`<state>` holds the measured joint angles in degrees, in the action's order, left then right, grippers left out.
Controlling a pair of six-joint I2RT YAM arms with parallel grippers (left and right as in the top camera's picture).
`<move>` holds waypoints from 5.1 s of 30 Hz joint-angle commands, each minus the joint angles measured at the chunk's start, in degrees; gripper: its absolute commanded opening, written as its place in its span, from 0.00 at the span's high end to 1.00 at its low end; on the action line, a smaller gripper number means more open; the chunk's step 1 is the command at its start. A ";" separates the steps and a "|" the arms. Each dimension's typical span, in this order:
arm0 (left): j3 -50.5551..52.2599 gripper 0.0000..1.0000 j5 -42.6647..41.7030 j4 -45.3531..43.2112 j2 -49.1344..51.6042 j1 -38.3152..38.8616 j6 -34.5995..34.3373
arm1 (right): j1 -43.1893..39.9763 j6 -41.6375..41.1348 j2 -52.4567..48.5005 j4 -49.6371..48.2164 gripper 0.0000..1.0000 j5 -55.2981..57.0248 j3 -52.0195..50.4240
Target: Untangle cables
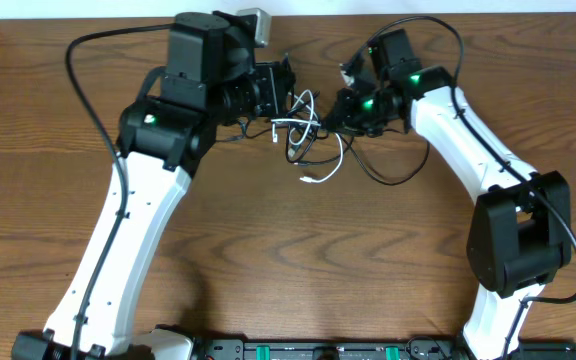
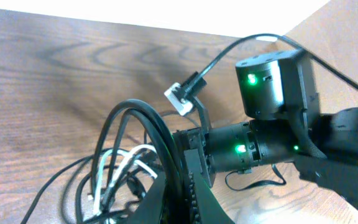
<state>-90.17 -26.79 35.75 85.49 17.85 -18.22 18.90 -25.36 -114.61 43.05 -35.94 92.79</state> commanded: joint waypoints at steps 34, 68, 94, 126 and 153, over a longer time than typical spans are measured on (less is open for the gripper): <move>-1.18 0.92 8.50 3.02 -4.04 -1.18 -1.77 | -25.51 3.06 1.88 19.47 0.99 43.41 0.15; -0.92 0.93 5.33 7.28 -0.22 -1.01 -2.05 | -13.31 50.31 1.90 20.26 0.44 -29.40 6.75; -0.92 0.92 4.76 7.19 0.17 -1.07 -2.03 | 0.72 65.13 7.08 19.19 0.37 -20.52 10.60; -0.92 0.92 4.76 6.95 0.17 -1.07 -2.03 | 9.11 1.46 6.58 20.20 0.54 14.19 9.35; -0.02 0.92 7.17 7.96 0.24 -1.05 -2.01 | 14.38 -5.79 7.58 13.53 0.93 22.58 0.07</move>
<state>-90.17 -20.99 43.59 85.41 17.23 -19.73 34.46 -34.17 -107.46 56.03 -12.01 93.17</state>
